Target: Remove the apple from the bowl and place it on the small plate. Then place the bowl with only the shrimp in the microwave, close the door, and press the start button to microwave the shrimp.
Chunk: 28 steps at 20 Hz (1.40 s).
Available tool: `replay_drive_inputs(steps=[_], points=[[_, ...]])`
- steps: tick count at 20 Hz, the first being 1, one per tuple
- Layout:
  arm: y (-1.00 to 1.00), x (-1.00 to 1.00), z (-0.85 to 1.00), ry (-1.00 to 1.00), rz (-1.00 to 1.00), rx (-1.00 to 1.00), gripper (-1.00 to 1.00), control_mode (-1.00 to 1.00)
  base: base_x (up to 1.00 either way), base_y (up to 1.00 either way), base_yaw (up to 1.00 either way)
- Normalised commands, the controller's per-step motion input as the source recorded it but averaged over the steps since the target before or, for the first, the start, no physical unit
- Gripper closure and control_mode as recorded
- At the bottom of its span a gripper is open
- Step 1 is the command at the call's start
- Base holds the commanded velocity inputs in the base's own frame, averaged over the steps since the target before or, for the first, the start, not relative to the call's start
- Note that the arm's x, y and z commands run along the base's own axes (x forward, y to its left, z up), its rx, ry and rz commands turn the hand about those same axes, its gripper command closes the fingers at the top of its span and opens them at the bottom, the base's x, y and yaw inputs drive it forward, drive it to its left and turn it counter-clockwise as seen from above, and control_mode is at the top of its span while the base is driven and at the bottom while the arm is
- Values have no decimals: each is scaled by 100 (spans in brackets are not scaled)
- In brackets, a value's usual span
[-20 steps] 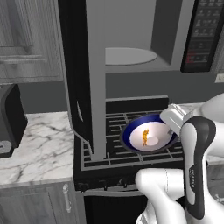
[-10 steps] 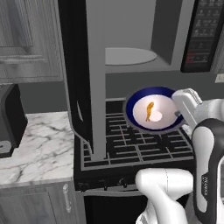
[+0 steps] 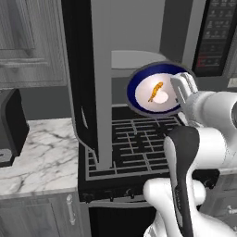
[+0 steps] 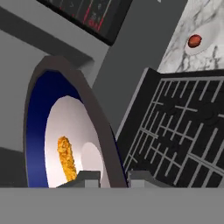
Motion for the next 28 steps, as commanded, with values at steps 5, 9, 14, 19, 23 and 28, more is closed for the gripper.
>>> replay_drive_inputs(steps=[5,9,14,19,23,28], points=[[-7,19,63,0,-15,15,100,-100,0,0,0],[-22,35,23,2,0,23,100,-100,0,0,0],[-18,30,5,1,0,20,100,-100,0,0,0],[0,61,0,0,0,14,100,-100,0,0,0],[0,76,0,0,0,10,100,-100,0,0,0],[0,78,0,2,4,1,100,-100,0,0,0]])
